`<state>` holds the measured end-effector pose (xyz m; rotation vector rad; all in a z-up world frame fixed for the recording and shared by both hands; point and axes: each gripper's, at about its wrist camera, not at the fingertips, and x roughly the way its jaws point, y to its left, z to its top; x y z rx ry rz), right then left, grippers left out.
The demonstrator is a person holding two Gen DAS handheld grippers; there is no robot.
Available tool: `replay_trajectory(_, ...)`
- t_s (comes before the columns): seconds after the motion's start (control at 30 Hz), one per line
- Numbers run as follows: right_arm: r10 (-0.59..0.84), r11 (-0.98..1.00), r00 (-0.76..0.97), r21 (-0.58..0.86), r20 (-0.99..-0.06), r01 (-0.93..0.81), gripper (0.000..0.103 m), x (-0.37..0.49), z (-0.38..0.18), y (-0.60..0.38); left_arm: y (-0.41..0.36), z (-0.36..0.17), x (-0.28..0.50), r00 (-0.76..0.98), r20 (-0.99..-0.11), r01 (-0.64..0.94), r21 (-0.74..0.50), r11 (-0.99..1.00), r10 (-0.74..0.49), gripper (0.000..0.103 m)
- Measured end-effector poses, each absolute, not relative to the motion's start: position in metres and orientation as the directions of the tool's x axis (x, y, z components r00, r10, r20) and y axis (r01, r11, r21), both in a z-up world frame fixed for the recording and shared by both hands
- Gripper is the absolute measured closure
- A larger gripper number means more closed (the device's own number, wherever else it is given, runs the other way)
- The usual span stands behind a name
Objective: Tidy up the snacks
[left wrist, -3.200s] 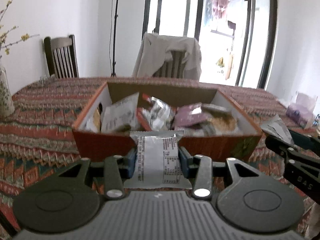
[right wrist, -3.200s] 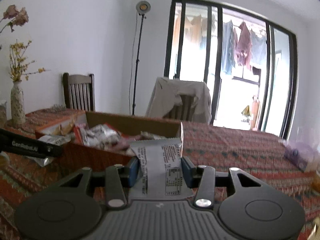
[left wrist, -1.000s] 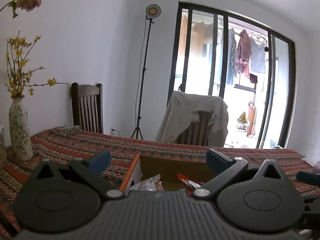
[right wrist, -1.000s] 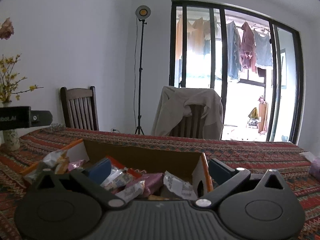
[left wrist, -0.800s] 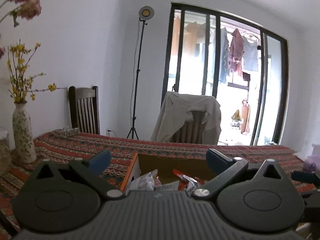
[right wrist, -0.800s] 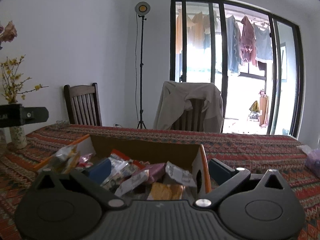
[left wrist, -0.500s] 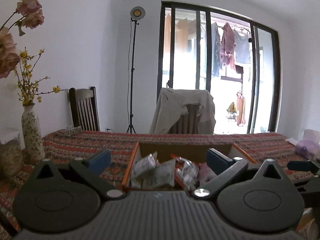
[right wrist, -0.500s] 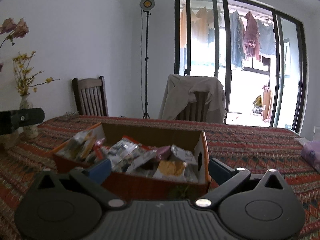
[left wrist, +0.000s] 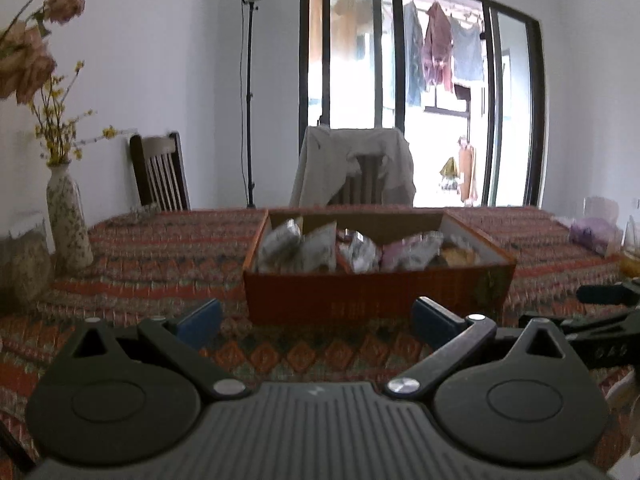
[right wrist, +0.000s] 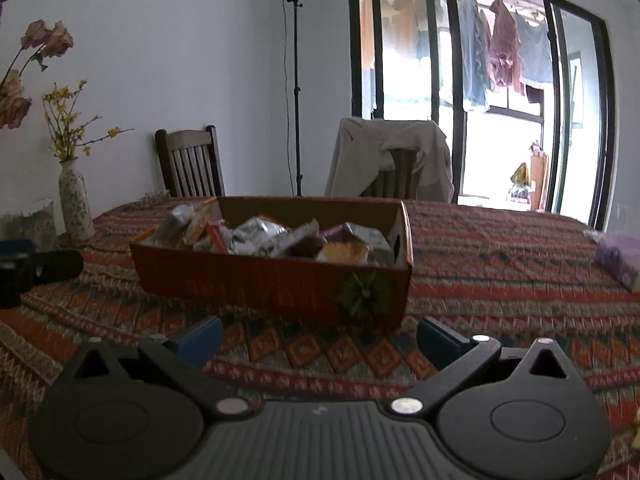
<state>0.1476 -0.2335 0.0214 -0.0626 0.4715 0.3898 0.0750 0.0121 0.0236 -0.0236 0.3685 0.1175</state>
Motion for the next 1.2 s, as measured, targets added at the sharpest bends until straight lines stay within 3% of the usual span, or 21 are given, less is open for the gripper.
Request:
replay_trajectory(0.33, 0.337, 0.936, 0.81, 0.079, -0.48, -0.343, 0.0, 0.137, 0.01, -0.25, 0.006, -0.006, 0.066, 0.882, -0.465, -0.105, -0.027, 0.994, 0.08, 0.0)
replay_trajectory(1.2, 0.349, 0.929, 0.802, 0.068, -0.484, -0.363, 0.0, 0.133, 0.01, -0.241, 0.007, -0.01, 0.066, 0.883, -0.466, -0.109, -0.077, 0.991, 0.061, 0.0)
